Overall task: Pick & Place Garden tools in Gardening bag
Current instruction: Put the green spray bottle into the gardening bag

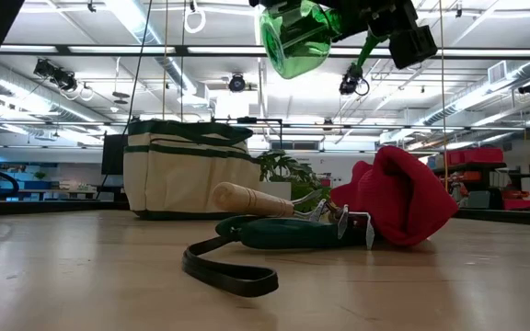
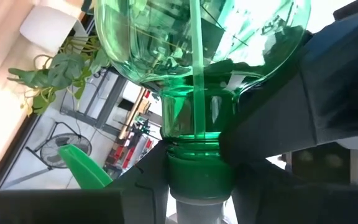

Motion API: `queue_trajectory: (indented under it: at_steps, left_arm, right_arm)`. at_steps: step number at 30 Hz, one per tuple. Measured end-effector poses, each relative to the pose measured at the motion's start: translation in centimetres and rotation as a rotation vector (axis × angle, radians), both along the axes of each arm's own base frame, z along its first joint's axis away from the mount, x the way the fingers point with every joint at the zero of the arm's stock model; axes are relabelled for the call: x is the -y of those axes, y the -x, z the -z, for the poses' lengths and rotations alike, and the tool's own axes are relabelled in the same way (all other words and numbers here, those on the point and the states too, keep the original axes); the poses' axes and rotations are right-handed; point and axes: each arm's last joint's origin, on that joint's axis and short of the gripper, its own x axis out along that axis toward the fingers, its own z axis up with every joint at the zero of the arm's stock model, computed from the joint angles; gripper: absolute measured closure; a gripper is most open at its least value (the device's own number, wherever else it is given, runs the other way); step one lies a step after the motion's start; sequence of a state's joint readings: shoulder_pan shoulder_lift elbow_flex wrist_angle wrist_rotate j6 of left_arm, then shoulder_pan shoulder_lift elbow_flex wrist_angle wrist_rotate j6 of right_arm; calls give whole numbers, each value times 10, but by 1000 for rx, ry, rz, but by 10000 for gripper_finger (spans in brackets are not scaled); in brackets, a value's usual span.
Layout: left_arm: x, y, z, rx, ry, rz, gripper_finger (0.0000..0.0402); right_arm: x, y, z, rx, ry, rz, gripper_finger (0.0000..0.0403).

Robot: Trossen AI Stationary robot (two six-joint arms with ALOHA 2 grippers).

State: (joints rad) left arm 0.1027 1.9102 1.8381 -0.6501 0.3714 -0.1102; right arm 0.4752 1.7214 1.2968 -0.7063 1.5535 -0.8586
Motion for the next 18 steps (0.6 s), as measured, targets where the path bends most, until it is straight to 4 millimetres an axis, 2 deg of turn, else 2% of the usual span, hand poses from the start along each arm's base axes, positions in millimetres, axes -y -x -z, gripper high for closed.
queue_trajectory:
  at_steps: [8,10,14,18]
  left_arm:
    - [-1,-1,0,14,10,32,172]
    - [0,0,1,4,15,50,187]
    - [0,1,2,-2,-1,64,244]
    - [-4,1,2,4,-4,74,244]
  right_arm:
    - [0,0,0,-6,15,5,281]
    - [0,1,0,-11,11,1,281]
    - [0,1,1,-31,5,-6,281]
    - [1,1,1,-31,5,-4,281]
